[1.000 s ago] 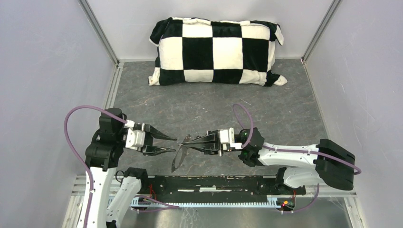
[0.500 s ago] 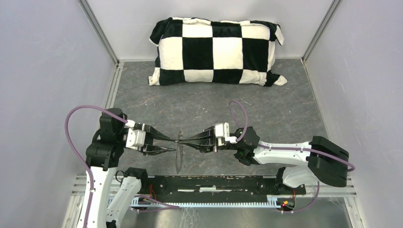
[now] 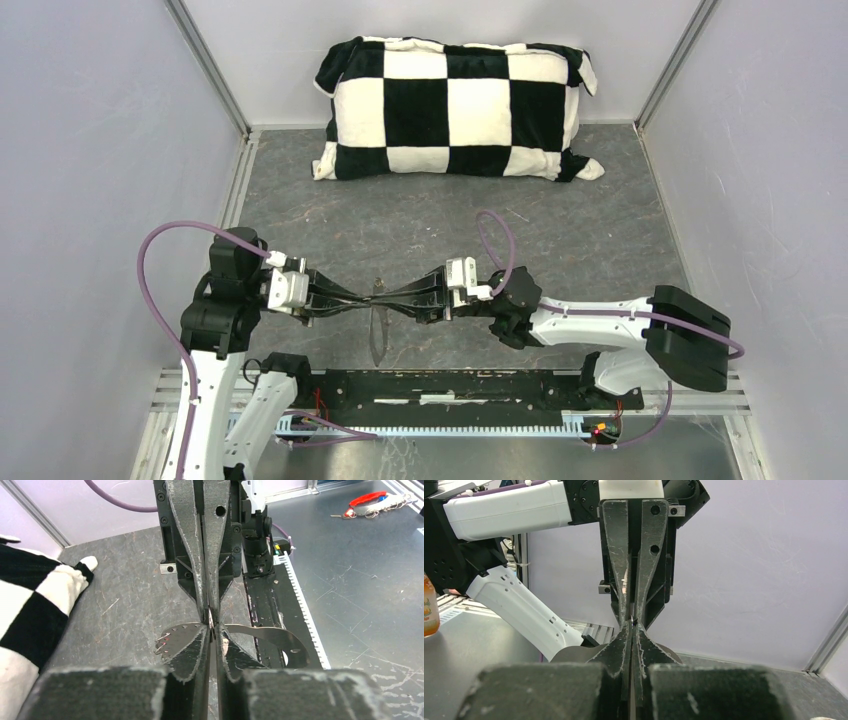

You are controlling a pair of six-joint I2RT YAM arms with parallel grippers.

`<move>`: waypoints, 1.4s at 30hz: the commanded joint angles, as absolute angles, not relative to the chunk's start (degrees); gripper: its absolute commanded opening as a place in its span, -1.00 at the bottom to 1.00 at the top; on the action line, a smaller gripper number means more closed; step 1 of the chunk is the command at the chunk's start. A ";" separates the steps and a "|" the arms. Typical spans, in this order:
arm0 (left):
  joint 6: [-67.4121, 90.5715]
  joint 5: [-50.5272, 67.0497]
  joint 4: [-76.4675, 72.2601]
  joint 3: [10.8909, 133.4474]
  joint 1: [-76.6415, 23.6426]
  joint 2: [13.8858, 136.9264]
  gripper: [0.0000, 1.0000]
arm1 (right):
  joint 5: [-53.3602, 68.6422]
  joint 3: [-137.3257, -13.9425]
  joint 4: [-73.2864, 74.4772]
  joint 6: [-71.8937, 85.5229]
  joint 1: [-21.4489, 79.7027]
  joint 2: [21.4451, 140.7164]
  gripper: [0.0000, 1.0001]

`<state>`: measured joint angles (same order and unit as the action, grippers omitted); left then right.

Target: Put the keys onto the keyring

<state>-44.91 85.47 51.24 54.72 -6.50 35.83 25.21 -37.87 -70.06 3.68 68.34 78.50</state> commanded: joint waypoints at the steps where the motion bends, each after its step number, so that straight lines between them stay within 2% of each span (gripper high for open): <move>1: -43.33 84.49 50.43 54.15 -6.64 36.04 -0.84 | 24.00 -41.38 -71.42 4.99 69.23 79.23 -0.99; 3: -43.33 83.25 50.45 54.10 -6.65 36.12 -0.95 | 24.55 -41.48 -70.31 5.10 69.24 79.13 -0.99; 7: -42.82 81.25 50.44 53.89 -6.67 35.96 -0.96 | 25.18 -40.82 -65.98 4.70 69.07 77.05 -0.99; 11: -42.11 79.66 50.35 53.53 -6.68 35.95 -0.96 | 27.99 -43.05 -51.83 3.58 66.79 73.15 -0.98; 13: -42.32 78.81 50.32 53.53 -6.68 35.95 -0.96 | 32.62 -46.44 -41.49 2.57 64.49 71.91 -0.79; 15: -42.85 78.26 50.36 53.53 -6.67 35.95 -0.96 | 35.80 -51.38 -29.01 -0.37 62.50 71.37 -0.47; 21: -43.81 77.60 50.34 53.68 -6.67 36.12 -0.95 | 40.33 -73.14 8.13 -15.72 61.41 77.32 -0.14; 26: -43.51 76.35 50.34 53.70 -6.62 35.91 -0.96 | 41.70 -85.59 23.11 -20.53 61.44 83.07 -0.10; 34: -43.97 74.43 50.30 53.54 -6.67 35.57 -0.96 | 43.37 -94.22 30.80 -20.13 62.00 87.92 -0.14; 42: -44.65 73.83 50.31 53.53 -6.68 35.51 -0.95 | 37.18 -95.71 31.63 -19.25 63.81 89.17 -0.22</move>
